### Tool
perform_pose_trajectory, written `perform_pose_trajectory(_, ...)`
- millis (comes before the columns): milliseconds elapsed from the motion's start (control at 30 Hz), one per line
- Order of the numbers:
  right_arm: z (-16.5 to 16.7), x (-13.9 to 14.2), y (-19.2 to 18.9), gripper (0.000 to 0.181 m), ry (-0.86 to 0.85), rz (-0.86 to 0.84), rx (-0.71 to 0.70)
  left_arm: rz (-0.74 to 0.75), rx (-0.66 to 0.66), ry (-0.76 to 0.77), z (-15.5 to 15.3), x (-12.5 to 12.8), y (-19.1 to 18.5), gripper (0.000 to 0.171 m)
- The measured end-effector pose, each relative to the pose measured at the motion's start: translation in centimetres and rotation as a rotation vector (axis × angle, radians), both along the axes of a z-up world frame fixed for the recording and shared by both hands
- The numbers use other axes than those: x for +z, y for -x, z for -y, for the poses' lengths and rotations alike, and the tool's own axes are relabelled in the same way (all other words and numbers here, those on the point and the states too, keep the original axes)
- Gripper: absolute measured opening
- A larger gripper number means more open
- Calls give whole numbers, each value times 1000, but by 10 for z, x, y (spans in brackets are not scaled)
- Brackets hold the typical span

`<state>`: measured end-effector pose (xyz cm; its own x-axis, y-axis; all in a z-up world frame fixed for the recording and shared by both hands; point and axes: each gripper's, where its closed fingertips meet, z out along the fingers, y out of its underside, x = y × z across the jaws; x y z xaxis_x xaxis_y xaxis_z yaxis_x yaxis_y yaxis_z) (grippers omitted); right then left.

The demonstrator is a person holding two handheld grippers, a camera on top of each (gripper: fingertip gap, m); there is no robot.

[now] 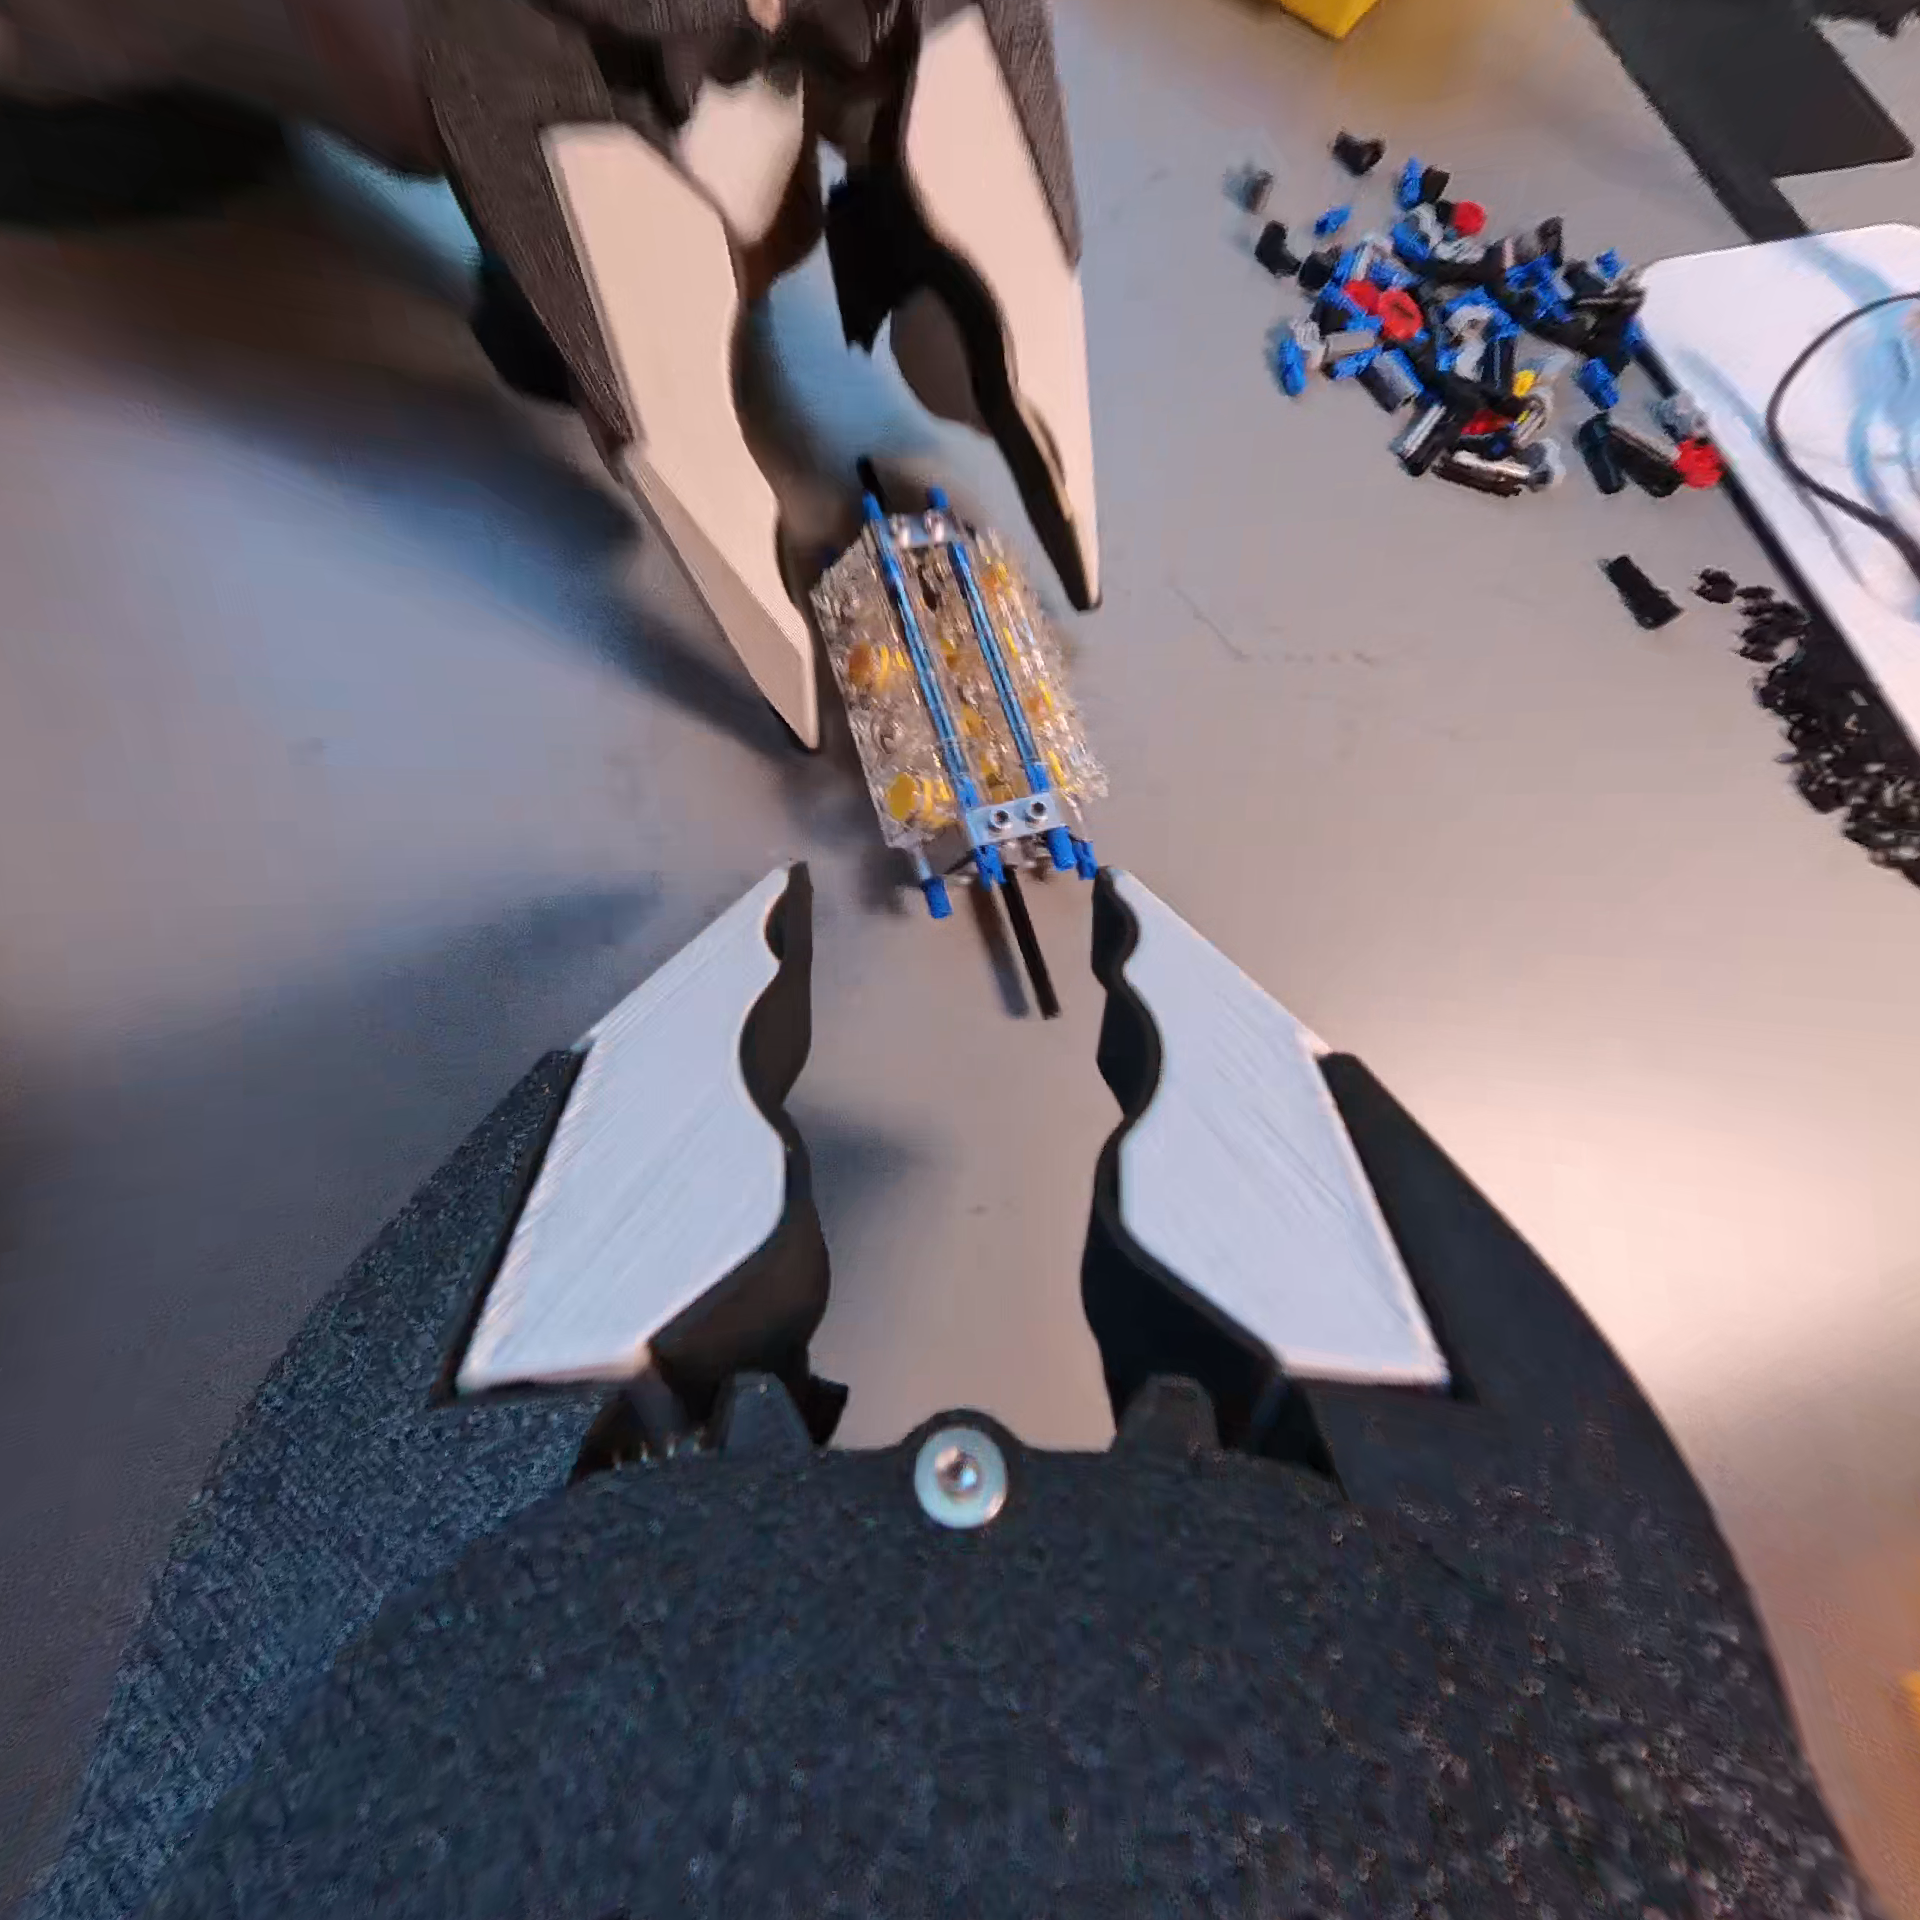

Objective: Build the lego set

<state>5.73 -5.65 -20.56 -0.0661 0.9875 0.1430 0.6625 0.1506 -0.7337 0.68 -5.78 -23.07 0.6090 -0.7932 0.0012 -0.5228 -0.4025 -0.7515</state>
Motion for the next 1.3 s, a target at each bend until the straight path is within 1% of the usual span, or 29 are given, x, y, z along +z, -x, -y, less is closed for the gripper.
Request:
perform_pose_trajectory(33,-6,-7,2,59,-28,53,29,18,-15,-15,0,7,2,78)
perform_pose_trajectory(67,-7,-12,7,71,-35,82,73,40,-18,-39,0,15,6,79)
perform_pose_trajectory(100,-6,-15,14,79,-29,85,121,63,-12,-63,1,23,14,79)
perform_pose_trajectory(167,-3,-20,29,84,9,76,185,109,25,-92,3,34,33,80)
perform_pose_trajectory(200,-1,-23,36,83,35,78,212,125,56,-101,3,36,44,80)
perform_pose_trajectory(233,1,-25,41,78,53,81,238,137,96,-102,2,36,56,80)
perform_pose_trajectory(267,2,-28,44,64,69,97,267,151,143,-97,0,35,67,80)
perform_pose_trajectory(300,3,-30,44,56,72,108,300,174,183,-94,-3,36,77,80)
perform_pose_trajectory(367,-4,-30,43,56,60,120,332,240,241,-110,-10,43,88,81)
perform_pose_trajectory(433,-20,-29,40,56,25,133,344,290,266,-134,-17,50,92,83)
perform_pose_trajectory(500,-34,-30,36,56,19,150,342,302,270,-158,-21,54,92,84)
perform_pose_trajectory(567,-44,-29,40,56,10,116,320,309,266,-173,-22,55,89,85)
perform_pose_trajectory(600,-48,-28,42,60,7,97,300,310,265,-184,-22,56,88,84)
perform_pose_trajectory(633,-50,-27,42,71,2,80,284,308,267,-204,-22,58,87,82)
perform_pose_trajectory(667,-53,-20,43,78,3,46,266,305,271,-229,-21,61,88,80)
perform_pose_trajectory(733,-61,6,43,88,23,-74,207,299,287,-295,-20,70,90,74)
perform_pose_trajectory(867,-95,69,35,89,54,-406,31,302,326,-430,-23,88,99,57)
perform_pose_trajectory(900,-103,80,30,89,72,-469,-7,301,335,-466,-25,92,102,45)
perform_pose_trajectory(933,-110,87,25,88,88,-515,-38,302,338,-502,-27,96,104,32)
perform_pose_trajectory(1033,-124,97,16,79,77,-595,-99,313,370,-608,-35,111,112,18)
perform_pose_trajectory(1100,-127,97,16,78,57,-604,-124,311,401,-640,-43,116,117,14)
perform_pose_trajectory(1133,-127,97,17,77,49,-607,-129,314,430,-657,-48,118,121,17)
perform_pose_trajectory(1167,-129,97,18,77,35,-609,-143,317,471,-679,-54,121,126,31)
perform_pose_trajectory(1200,-131,97,20,78,14,-610,-158,317,531,-708,-60,124,134,55)
perform_pose_trajectory(1233,-133,95,21,79,-6,-605,-170,313,575,-739,-65,127,140,67)
perform_pose_trajectory(1300,-136,93,24,83,-30,-603,-195,327,590,-764,-69,131,143,79)
